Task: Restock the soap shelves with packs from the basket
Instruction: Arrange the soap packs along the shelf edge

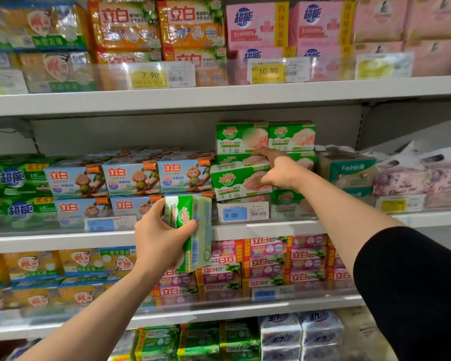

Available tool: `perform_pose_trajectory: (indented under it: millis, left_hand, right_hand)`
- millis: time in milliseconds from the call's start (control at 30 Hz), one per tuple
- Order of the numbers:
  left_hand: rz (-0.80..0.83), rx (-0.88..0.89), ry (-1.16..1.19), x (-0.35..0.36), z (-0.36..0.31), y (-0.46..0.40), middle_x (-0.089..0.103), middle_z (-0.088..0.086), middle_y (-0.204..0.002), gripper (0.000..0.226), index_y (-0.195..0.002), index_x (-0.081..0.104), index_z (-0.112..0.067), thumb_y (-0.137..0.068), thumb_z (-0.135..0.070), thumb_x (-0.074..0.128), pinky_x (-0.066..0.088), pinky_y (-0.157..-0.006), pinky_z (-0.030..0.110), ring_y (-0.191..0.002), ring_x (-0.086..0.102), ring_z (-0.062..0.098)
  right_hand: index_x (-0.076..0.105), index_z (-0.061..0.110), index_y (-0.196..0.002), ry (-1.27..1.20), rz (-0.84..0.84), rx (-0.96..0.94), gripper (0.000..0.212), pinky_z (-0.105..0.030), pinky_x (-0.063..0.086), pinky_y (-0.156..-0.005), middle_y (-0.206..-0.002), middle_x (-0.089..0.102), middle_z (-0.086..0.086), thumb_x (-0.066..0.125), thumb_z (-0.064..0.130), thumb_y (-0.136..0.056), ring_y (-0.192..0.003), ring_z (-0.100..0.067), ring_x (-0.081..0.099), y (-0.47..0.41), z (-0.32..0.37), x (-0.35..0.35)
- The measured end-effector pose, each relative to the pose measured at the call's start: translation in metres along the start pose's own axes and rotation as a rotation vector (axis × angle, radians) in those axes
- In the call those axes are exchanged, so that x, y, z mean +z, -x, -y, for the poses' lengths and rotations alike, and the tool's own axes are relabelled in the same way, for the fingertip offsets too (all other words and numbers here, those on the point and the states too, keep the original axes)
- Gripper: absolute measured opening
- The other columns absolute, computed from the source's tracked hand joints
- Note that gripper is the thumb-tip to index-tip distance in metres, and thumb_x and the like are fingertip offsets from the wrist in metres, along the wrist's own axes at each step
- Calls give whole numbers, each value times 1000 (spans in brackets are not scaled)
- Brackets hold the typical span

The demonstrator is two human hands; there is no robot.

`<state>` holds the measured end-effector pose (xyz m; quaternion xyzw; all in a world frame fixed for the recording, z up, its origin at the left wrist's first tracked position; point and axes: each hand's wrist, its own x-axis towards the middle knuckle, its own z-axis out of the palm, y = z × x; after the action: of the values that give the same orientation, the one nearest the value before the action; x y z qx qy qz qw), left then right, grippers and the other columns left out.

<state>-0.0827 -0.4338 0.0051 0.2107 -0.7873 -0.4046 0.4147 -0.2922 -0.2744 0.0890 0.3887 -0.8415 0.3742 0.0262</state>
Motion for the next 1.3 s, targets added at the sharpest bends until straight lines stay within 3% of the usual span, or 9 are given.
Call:
perform_pose_trajectory:
  millis: [367,567,667,733,767,900,1100,1200,1300]
  left_hand:
    - [14,-11,17,1,3,0,71,-1,-81,30,-92,60,-15,-71,-22,81,59,-69,50,-76,70,20]
    - [25,-15,44,-1,2,4,70,-6,-81,29,-92,59,-20,-73,-17,80,60,-69,42,-74,70,12]
    - [40,-27,79,-2,2,6,71,-6,-81,30,-95,59,-23,-75,-16,79,60,-66,38,-71,70,9]
    - [60,-43,108,-4,4,5,71,-5,-83,32,-98,59,-23,-75,-14,79,60,-67,36,-71,70,7]
    - [72,-53,127,-6,5,4,72,-4,-85,33,-100,59,-23,-75,-13,79,60,-68,35,-73,70,7]
    - [101,-53,200,-13,10,5,73,-4,-87,39,-104,62,-20,-72,-7,82,59,-68,30,-79,71,10]
    - [116,150,191,-17,-9,5,72,-10,-95,55,-106,60,-34,-66,-6,85,60,-76,37,-87,69,6]
    - [138,316,138,-15,-39,-5,68,-14,-101,62,-113,55,-32,-63,-13,87,59,-80,37,-93,67,3]
    - [185,480,29,1,-75,-19,68,-12,-103,65,-117,52,-27,-61,-29,84,58,-76,42,-92,67,7]
  right_hand:
    - [38,32,-139,93,-30,-50,82,-40,44,-103,-136,53,5,79,50,-70,-124,-21,49,18,-19,18]
    - [42,35,-142,391,-64,-173,59,-44,20,-117,-152,31,3,54,57,-88,-141,-24,25,23,-30,23]
    - [66,25,-106,378,-156,-148,35,-39,32,-106,-127,61,-4,50,53,-93,-124,-25,51,32,-26,37]
    - [51,18,-66,413,-154,-58,42,-35,38,-73,-87,62,-9,50,50,-95,-93,-28,61,39,-21,40]
    - [47,15,-65,443,-120,-43,44,-33,34,-66,-81,57,-7,50,48,-95,-85,-27,59,41,-19,40]
    - [58,9,-87,484,13,-12,30,-30,37,-70,-94,59,-10,48,36,-98,-82,-22,51,34,-9,36]
    - [49,19,-69,306,-56,13,34,-31,35,-54,-70,55,1,54,40,-95,-65,-17,53,42,-14,36]
    - [60,12,-94,234,-294,20,20,-37,49,-69,-94,64,-6,58,32,-93,-85,-25,59,49,-25,24]
    - [59,7,-113,381,-329,80,29,-38,49,-79,-113,63,-14,57,29,-93,-102,-31,59,58,-47,6]
